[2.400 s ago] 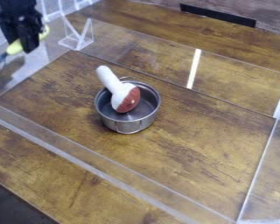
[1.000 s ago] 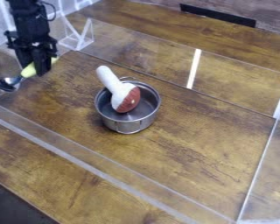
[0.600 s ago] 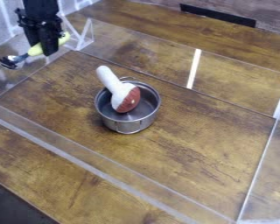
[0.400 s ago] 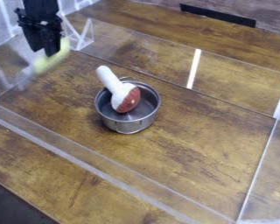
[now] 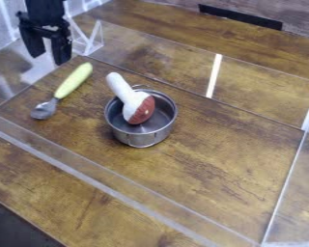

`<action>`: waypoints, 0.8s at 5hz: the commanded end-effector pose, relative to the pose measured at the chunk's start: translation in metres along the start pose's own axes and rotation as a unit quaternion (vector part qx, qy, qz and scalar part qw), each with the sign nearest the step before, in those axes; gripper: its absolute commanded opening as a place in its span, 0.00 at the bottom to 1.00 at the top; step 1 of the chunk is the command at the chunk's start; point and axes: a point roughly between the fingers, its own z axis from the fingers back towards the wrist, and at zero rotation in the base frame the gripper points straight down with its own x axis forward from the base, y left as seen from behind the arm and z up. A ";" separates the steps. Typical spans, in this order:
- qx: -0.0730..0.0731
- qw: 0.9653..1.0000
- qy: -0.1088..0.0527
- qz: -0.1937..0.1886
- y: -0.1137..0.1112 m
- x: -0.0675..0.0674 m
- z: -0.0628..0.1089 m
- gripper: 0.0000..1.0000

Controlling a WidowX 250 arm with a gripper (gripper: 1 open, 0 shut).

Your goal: Move the green spoon to the left

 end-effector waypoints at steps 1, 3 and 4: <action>0.020 0.999 -0.032 0.005 0.011 0.007 0.021 1.00; 0.017 0.999 -0.023 -0.042 0.010 -0.002 -0.002 1.00; 0.016 0.999 -0.020 -0.041 0.011 0.003 -0.003 1.00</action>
